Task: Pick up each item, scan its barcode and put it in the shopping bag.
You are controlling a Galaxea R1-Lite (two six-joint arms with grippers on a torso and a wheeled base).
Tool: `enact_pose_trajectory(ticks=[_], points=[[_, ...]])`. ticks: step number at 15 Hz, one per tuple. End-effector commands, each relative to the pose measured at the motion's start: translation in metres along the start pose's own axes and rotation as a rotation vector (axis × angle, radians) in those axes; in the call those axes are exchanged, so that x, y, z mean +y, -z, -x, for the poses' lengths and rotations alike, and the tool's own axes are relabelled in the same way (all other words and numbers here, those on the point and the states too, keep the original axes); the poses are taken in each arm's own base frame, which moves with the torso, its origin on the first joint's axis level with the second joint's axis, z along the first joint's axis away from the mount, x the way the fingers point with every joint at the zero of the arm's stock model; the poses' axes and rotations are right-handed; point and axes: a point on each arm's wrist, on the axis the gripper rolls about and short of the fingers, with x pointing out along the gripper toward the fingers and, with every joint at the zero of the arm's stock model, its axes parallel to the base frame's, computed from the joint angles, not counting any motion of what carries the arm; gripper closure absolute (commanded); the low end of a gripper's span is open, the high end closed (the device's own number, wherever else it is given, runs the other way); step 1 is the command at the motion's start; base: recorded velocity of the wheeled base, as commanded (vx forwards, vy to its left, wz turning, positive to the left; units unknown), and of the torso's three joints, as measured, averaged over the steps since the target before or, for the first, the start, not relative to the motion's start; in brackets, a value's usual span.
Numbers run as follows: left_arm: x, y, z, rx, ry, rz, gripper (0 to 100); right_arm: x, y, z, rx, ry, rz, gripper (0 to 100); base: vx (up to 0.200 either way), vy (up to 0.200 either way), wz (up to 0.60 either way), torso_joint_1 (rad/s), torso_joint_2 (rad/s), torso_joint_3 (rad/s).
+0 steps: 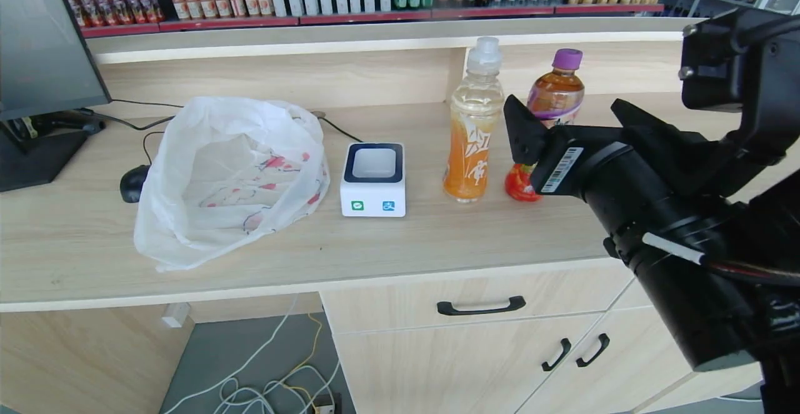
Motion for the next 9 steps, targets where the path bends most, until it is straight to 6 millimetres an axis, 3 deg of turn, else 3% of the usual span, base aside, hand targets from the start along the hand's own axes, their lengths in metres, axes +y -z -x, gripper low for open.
enact_pose_trajectory(ticks=[1,3,9], points=[[0.000,0.000,0.000,0.000,0.002,0.000,0,0.010,0.008,-0.007,0.008,-0.009,0.010,0,0.000,0.000,0.00,0.000,0.00,0.000],[0.000,0.000,0.000,0.000,0.002,0.000,0,0.011,0.013,-0.017,-0.015,-0.067,0.019,0,0.000,0.000,0.00,0.000,0.00,0.000],[0.000,0.000,0.000,0.000,0.000,0.000,0,-0.017,0.030,-0.054,-0.043,-0.070,0.068,0,0.000,0.000,0.00,0.000,0.00,0.000]])
